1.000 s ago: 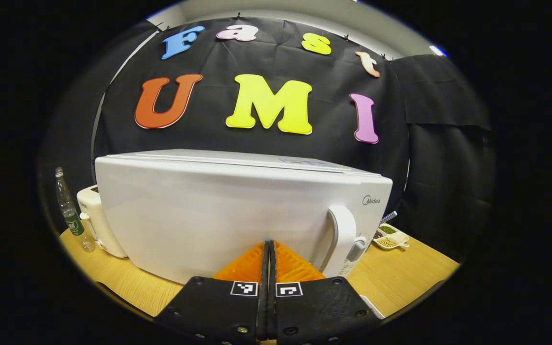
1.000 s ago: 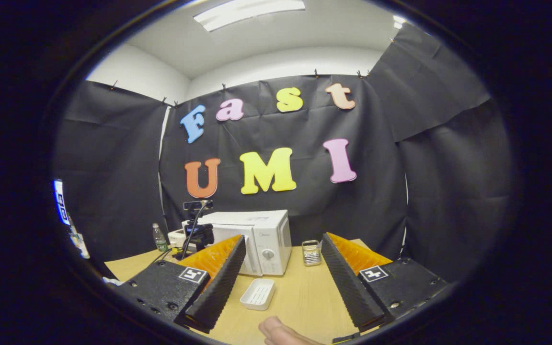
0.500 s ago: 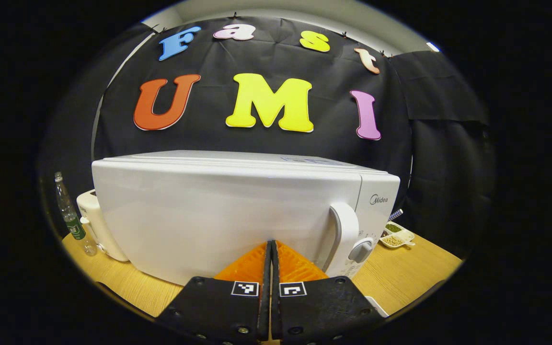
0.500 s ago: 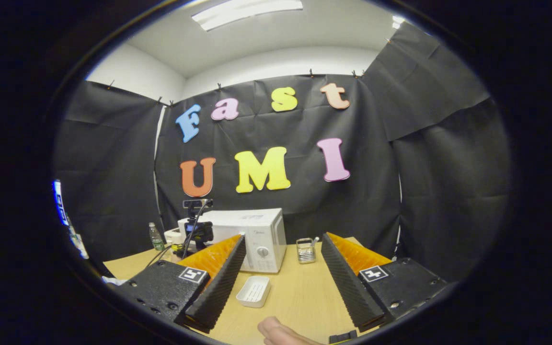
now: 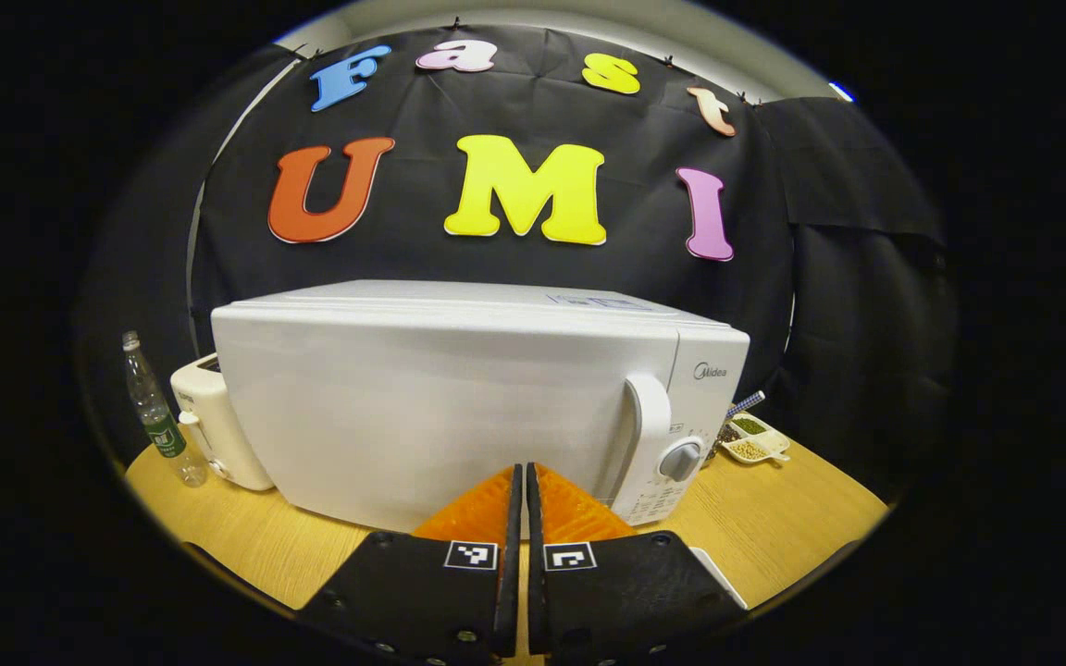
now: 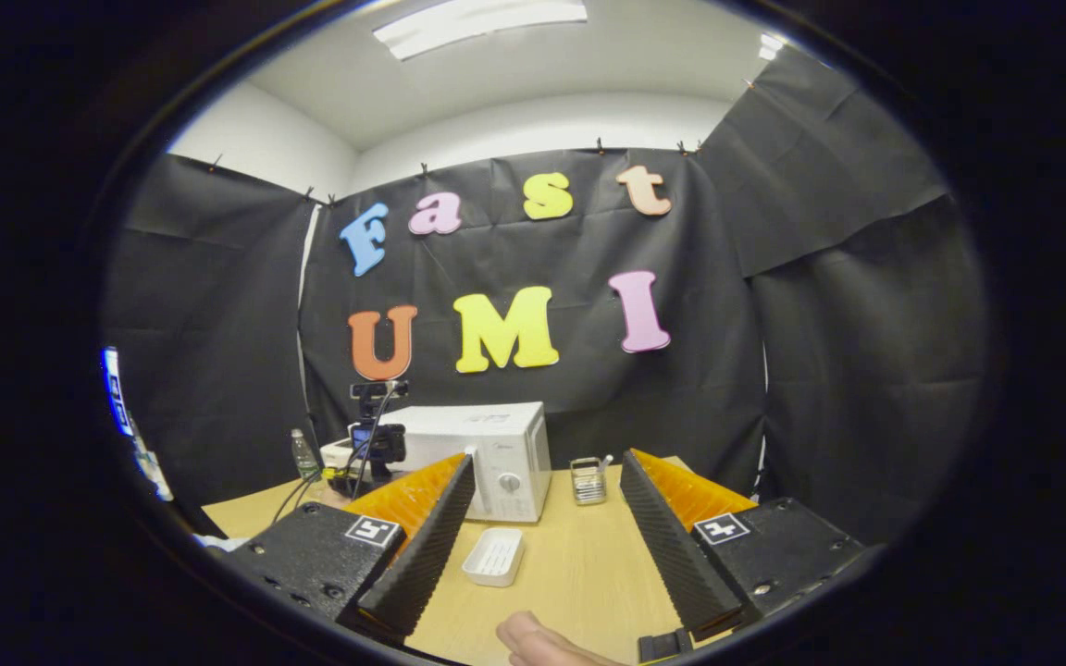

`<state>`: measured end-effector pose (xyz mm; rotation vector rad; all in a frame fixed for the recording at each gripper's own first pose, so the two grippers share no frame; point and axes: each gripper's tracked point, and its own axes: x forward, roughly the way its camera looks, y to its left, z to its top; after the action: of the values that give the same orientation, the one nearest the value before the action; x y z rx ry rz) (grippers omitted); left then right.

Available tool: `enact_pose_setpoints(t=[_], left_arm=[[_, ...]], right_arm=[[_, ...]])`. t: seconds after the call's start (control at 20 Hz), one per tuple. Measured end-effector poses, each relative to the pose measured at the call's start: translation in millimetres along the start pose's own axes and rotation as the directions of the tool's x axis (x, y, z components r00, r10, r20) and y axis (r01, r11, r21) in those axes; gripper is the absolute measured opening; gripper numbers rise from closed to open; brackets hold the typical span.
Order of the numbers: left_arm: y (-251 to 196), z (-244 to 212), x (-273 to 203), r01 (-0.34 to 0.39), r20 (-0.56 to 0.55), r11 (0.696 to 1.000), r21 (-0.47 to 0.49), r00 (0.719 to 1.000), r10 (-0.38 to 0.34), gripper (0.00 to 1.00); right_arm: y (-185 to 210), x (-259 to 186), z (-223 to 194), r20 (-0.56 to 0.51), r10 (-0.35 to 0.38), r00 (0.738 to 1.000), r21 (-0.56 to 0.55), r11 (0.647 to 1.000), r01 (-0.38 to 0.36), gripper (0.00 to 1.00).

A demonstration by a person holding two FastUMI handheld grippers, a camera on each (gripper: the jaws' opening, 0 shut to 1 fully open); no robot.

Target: Open the microwave oven with the left hand, put the food in, and close the microwave oven.

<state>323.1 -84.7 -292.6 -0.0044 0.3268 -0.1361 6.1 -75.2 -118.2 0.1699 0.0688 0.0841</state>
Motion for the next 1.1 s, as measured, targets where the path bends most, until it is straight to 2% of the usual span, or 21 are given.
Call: enact_pose_setpoints(t=[0.05,0.1,0.15,0.2,0.25,0.3,0.4,0.6,0.65,0.7,0.8,1.0,1.05,1.1], left_arm=[[4.1,6.7,-17.4,-0.027,0.011,1.000,0.017,1.000,0.026,0.16],[1.8,12.3,-33.9,-0.026,0.018,1.000,0.017,1.000,0.025,0.34],[-2.3,18.5,-50.7,-0.017,0.028,1.000,0.013,0.999,0.017,0.60],[-4.6,22.3,-66.2,-0.014,0.038,1.000,0.012,0.999,0.014,0.71],[-4.7,28.8,-86.3,-0.021,0.054,1.000,0.018,0.998,0.020,0.93],[0.3,37.5,-103.8,-0.036,0.074,0.999,0.028,0.997,0.034,0.97],[3.2,50.6,-136.3,-0.057,0.094,0.998,0.029,0.994,0.054,0.97],[0.6,76.5,-207.7,-0.042,0.105,0.999,-0.010,0.994,0.043,0.96],[2.5,86.1,-226.8,-0.056,0.116,0.998,-0.015,0.992,0.057,0.96],[7.4,91.9,-243.8,-0.076,0.125,0.997,-0.008,0.989,0.077,0.96],[14.3,103.8,-278.3,-0.117,0.141,0.993,0.010,0.983,0.115,0.95],[16.1,113.4,-331.7,-0.133,0.159,0.991,0.009,0.979,0.130,0.95],[18.3,114.4,-342.0,-0.138,0.164,0.990,0.004,0.977,0.135,0.95],[17.8,114.8,-353.7,-0.139,0.172,0.990,0.000,0.976,0.137,0.95]], right_arm=[[2.7,-2.1,2.7,0.006,0.001,1.000,0.000,1.000,-0.001,1.00],[4.4,-3.0,4.9,0.009,-0.002,1.000,-0.002,1.000,0.002,1.00],[5.0,-4.1,6.4,0.009,-0.007,1.000,-0.006,1.000,0.007,1.00],[5.9,-5.8,8.1,0.008,-0.013,1.000,-0.009,1.000,0.013,1.00],[8.1,-7.6,9.6,0.007,-0.017,1.000,-0.011,1.000,0.017,1.00],[9.6,-9.2,10.7,0.005,-0.021,1.000,-0.011,1.000,0.021,1.00],[14.6,-13.2,11.8,0.001,-0.026,1.000,-0.015,1.000,0.026,1.00],[22.6,-27.2,21.1,0.010,-0.050,0.999,-0.028,0.998,0.051,1.00],[25.0,-31.6,24.9,0.016,-0.059,0.998,-0.029,0.998,0.059,0.90],[27.5,-35.0,28.4,0.019,-0.064,0.998,-0.028,0.998,0.064,1.00],[32.2,-41.6,34.7,0.021,-0.071,0.997,-0.026,0.997,0.072,1.00],[37.8,-49.6,48.4,0.034,-0.094,0.995,-0.041,0.995,0.095,1.00],[40.5,-50.4,51.2,0.038,-0.097,0.995,-0.044,0.994,0.098,0.90],[42.0,-52.0,54.1,0.039,-0.100,0.994,-0.048,0.994,0.102,1.00]])
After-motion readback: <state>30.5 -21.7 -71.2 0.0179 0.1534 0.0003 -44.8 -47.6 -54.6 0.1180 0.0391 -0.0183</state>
